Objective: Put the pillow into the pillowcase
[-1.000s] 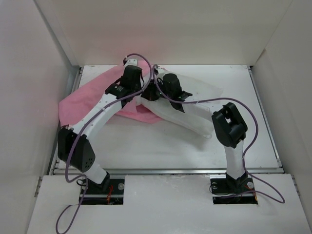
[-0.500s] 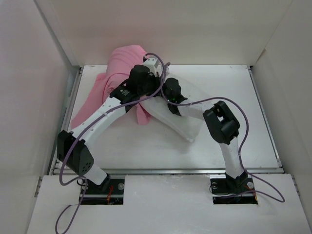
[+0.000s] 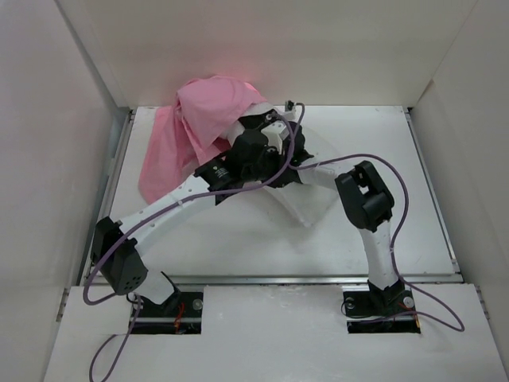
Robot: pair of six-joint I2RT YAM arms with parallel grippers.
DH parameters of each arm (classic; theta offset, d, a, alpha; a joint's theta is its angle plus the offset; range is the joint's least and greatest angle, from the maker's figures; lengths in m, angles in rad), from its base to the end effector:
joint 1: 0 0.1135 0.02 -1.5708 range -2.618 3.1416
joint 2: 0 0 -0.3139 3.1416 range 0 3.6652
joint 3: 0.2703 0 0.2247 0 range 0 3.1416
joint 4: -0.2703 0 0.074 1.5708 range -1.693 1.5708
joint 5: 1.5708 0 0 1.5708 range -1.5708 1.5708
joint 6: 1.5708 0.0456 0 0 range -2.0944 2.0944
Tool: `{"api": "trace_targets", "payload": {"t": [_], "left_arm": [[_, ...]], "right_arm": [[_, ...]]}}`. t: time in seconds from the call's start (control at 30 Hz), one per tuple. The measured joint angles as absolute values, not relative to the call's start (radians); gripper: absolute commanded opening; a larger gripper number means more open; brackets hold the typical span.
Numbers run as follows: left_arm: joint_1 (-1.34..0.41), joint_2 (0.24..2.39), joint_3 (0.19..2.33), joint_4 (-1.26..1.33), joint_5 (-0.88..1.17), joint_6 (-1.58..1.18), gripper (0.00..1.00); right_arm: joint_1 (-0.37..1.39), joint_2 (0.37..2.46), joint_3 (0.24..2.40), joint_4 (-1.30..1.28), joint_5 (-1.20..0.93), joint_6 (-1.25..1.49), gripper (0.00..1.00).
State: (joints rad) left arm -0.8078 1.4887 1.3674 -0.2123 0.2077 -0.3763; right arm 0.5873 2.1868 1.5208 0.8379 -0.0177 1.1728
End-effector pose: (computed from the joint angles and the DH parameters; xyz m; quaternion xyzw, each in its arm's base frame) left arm 0.2203 -0.2440 0.4209 0.2322 0.7786 -0.3920 0.4315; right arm 0.4379 0.2924 0.3035 0.1793 0.6183 0.5934 0.4831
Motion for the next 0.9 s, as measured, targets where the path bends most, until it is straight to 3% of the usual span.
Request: {"api": "trace_targets", "payload": {"t": [0.07, 0.1, 0.17, 0.2, 0.23, 0.33, 0.37, 0.63, 0.77, 0.9], "left_arm": [[-0.817, 1.478, 1.337, -0.214, 0.23, -0.398, 0.03], [-0.81, 1.477, 1.331, -0.216, 0.231, -0.405, 0.45], [-0.791, 1.474, 1.322, -0.219, 0.221, -0.42, 0.57], [-0.778, 1.468, 1.32, -0.225, 0.204, -0.424, 0.65], [-0.767, 1.458, 1.317, -0.229, 0.184, -0.426, 0.94], [-0.735, 1.391, 1.314, -0.242, 0.093, -0.434, 1.0], [-0.724, 1.354, 1.314, -0.245, 0.05, -0.437, 1.0], [-0.541, 1.051, 1.312, -0.251, -0.345, -0.493, 1.0], [-0.427, 1.055, 1.307, -0.25, -0.402, -0.503, 1.0], [-0.34, 1.158, 1.306, -0.252, -0.369, -0.495, 1.0]], "right_arm": [[0.584, 2.182, 1.501, 0.849, -0.043, 1.151, 0.1], [0.585, 2.175, 1.486, 0.849, -0.054, 1.141, 0.14], [0.592, 2.148, 1.431, 0.85, -0.064, 1.109, 0.24], [0.596, 2.127, 1.402, 0.844, -0.068, 1.09, 0.38], [0.598, 2.109, 1.379, 0.833, -0.073, 1.07, 0.44], [0.602, 2.05, 1.35, 0.76, -0.085, 1.001, 0.65], [0.603, 2.025, 1.348, 0.721, -0.086, 0.969, 0.79], [0.61, 1.775, 1.393, 0.214, 0.01, 0.64, 0.8], [0.698, 1.729, 1.424, 0.023, 0.084, 0.41, 0.77], [0.899, 1.796, 1.458, -0.096, 0.131, 0.231, 0.76]]}}
